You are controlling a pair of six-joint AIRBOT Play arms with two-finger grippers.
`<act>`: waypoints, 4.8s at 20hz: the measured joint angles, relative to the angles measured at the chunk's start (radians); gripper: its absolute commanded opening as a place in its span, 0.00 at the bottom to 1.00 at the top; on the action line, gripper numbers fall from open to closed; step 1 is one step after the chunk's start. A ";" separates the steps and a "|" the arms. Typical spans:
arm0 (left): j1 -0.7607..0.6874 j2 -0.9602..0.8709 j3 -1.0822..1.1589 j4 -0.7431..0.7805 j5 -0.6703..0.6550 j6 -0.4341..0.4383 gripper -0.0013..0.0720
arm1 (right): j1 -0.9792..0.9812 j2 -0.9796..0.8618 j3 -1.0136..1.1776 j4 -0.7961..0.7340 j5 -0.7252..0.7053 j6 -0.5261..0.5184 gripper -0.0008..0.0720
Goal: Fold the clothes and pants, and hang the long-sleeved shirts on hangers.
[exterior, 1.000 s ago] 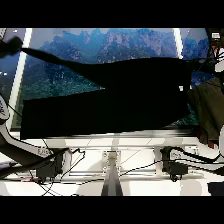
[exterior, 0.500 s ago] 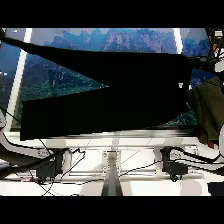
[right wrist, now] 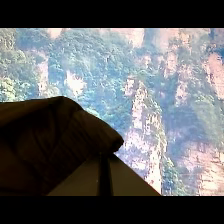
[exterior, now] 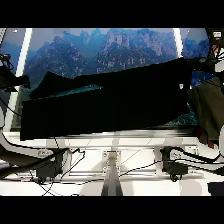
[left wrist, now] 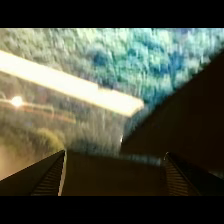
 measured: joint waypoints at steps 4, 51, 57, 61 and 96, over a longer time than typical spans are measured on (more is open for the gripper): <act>-0.018 -0.008 -0.003 -0.125 0.200 -0.061 0.97 | 0.000 0.000 0.000 -0.001 0.000 -0.002 0.04; -0.064 0.121 0.285 -0.058 0.220 0.085 0.02 | 0.000 -0.087 -0.003 0.060 -0.171 0.059 0.04; 0.003 0.238 -0.198 -0.036 0.243 0.031 0.02 | 0.000 -0.197 -0.005 0.084 -0.247 0.068 0.04; 0.016 0.265 -0.404 -0.028 0.304 0.000 0.02 | 0.000 -0.220 -0.005 0.090 -0.296 0.070 0.04; -0.086 0.542 -0.443 0.046 0.413 -0.122 0.03 | -0.083 0.186 -0.004 -0.021 0.233 0.103 0.04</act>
